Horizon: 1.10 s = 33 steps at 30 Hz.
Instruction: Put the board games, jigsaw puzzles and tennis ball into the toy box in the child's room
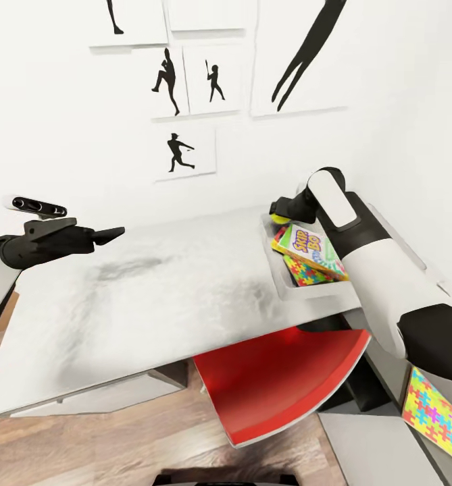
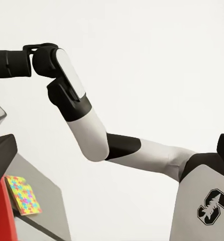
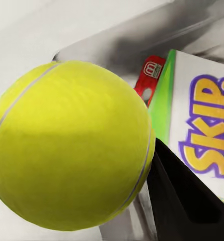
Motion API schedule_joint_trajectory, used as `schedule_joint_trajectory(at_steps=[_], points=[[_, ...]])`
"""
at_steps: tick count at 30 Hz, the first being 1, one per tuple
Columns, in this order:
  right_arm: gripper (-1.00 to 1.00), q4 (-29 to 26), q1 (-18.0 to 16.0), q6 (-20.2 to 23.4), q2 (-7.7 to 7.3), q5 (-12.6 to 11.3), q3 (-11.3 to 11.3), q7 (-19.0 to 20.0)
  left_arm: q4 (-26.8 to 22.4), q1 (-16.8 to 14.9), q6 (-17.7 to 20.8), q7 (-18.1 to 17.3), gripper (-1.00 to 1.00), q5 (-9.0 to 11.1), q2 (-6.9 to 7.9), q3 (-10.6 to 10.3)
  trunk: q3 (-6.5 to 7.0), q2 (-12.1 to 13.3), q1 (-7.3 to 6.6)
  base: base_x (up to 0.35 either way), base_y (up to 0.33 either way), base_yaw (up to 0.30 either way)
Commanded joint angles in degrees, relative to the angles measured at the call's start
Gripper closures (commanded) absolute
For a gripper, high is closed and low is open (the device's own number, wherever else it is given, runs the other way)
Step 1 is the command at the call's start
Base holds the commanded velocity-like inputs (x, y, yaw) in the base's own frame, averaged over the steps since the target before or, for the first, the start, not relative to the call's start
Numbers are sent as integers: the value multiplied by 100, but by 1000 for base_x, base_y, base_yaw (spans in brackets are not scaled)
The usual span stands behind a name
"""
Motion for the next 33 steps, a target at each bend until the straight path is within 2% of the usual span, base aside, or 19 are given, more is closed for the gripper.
schedule_joint_trajectory(at_steps=[1,10,16,33], points=[[100,-4,-8,-4,-9,-70,27,-81,2,-6,61,-28,-100,7,7,-16,0,-10,4,0,0,-165],[100,-4,-1,3,-114,-75,18,-75,2,-6,61,-29,-100,0,6,-16,78,-10,4,0,-96,-174],[100,2,1,3,-125,-75,18,-77,2,1,61,-29,-100,-8,6,-24,130,-10,4,0,-157,-179],[100,50,68,-23,-126,-75,27,-91,49,20,61,-21,-100,-34,6,-25,275,-10,4,90,1,-181]])
